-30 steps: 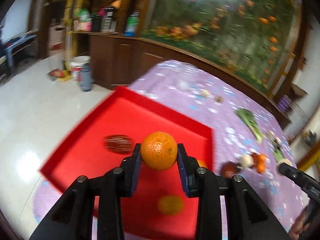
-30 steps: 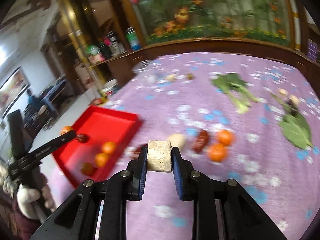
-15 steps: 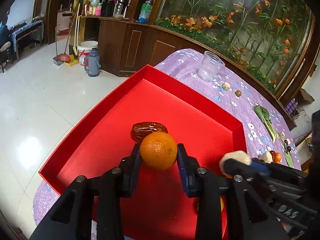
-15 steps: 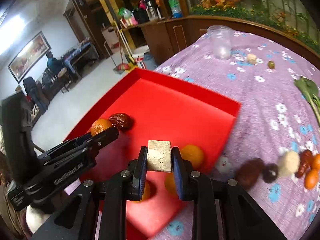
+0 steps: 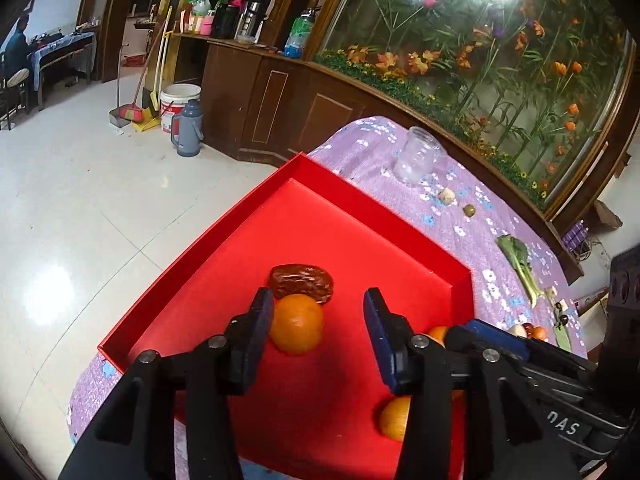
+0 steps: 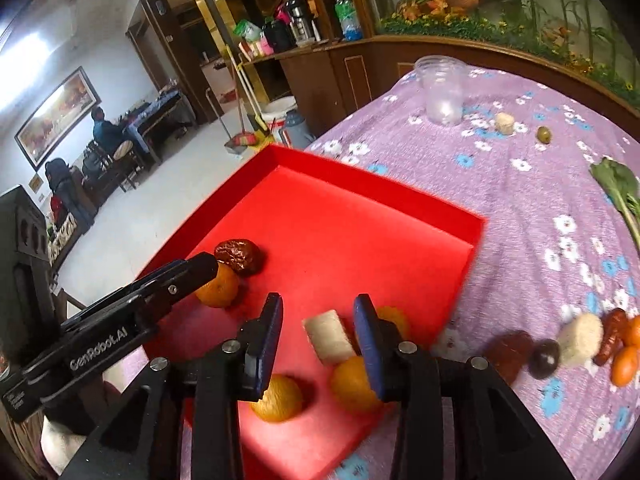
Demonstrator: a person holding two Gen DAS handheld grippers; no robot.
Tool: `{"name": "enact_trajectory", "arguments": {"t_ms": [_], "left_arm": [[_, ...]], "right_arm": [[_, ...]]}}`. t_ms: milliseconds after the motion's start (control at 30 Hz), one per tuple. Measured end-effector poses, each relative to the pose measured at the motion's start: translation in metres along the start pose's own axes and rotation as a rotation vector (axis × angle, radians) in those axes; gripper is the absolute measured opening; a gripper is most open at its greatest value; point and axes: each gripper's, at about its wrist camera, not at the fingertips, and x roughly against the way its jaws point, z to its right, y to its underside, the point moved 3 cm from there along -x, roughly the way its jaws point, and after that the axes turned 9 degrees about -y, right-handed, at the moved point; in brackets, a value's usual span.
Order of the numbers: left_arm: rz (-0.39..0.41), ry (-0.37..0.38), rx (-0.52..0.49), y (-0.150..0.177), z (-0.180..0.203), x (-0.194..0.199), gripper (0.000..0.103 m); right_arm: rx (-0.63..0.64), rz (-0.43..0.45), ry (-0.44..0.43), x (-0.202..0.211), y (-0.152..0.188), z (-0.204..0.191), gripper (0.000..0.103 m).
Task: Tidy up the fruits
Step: 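Drop the orange and pale cube into the red tray, opening both tools, then grasp the round pale bun with the left tool while the right tool grasps an orange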
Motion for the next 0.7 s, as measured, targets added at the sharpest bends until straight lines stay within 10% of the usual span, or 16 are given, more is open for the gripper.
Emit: {"name": "enact_trajectory", "arguments": {"t_ms": [700], "left_arm": [[0.212,0.283,-0.145,-0.006,0.118,0.151,0.048]], "right_arm": [[-0.159,0.323,0.202,0.229,0.040,0.089,0.047]]}}
